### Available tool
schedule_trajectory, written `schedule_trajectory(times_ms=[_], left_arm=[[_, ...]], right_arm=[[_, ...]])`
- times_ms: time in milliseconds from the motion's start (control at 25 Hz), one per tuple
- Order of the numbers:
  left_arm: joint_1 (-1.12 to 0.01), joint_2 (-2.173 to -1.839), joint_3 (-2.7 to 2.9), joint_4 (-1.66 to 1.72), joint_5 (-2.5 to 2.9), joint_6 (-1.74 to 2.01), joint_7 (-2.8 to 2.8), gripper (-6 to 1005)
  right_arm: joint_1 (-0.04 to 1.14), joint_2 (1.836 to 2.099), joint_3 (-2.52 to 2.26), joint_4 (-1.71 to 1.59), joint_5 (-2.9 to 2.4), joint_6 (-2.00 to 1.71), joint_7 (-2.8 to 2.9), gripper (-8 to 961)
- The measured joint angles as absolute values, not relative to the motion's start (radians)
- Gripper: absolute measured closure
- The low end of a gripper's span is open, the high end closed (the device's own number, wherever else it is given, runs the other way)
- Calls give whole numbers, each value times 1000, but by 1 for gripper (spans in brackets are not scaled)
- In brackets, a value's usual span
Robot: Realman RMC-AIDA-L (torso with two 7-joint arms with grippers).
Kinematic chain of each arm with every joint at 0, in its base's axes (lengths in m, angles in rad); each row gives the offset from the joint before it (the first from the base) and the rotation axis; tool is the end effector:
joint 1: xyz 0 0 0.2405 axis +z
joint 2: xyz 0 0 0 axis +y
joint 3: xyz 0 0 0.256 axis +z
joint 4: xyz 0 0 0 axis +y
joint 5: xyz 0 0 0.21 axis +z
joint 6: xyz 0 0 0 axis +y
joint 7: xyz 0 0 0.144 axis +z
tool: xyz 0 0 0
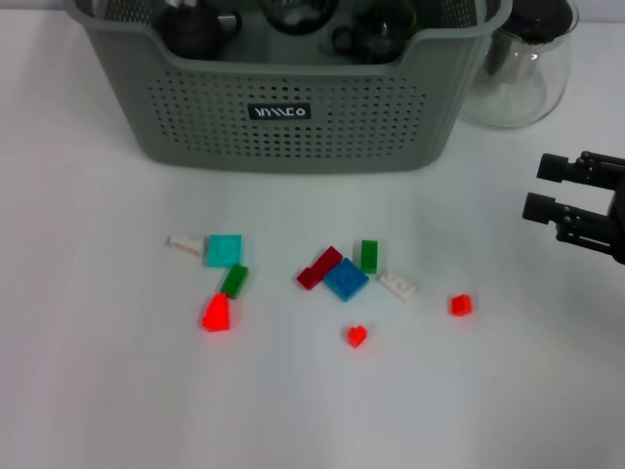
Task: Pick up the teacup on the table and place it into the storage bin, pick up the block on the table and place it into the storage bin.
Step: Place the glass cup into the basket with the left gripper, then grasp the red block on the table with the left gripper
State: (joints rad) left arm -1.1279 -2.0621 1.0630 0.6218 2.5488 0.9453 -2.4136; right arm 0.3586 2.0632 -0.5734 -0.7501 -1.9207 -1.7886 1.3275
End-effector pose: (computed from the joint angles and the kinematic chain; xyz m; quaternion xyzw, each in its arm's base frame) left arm -0.1042 0.4827 -0.0302 -0.9133 -0.2985 0.0140 0.2768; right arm 0.2914 0.2779 0.0431 -0.9155 0.2071 0.3097 0.1521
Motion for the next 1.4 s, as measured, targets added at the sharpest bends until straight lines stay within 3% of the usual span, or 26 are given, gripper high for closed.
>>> schedule_trajectory(times_ms=[200,600,760,880,1040,1200,1400], left_arm=[[-1181,-2095,1063,537,2684,867,-2459,944],[-1201,-2096,1064,522,2723,907,-2537,941],[-1191,-2099,1057,551,2718,926,-2535,801],[-1138,-2112,1031,675,2668,976,-2521,721],[-977,-2134,996,977,2472,1071,-2460,632],[-852,-2135,909,1142,2237,1171,-2365,617],[-776,-2137,758,1180,2010,1328,-2199,597]], right_arm=[[362,2063,-577,-750,-1921,-1789,1330,342],[362,2063,-581,-750,-1921,-1789,1328,342],[362,2063,-581,-750,-1920,-1789,1326,342],[358,2063,-578,-750,-1920,-1789,1326,342],[352,2063,-575,-750,-1920,-1789,1324,342],[349,2063,-574,-750,-1920,-1789,1324,342],[349,2063,-572,-750,-1920,-1792,1327,342]])
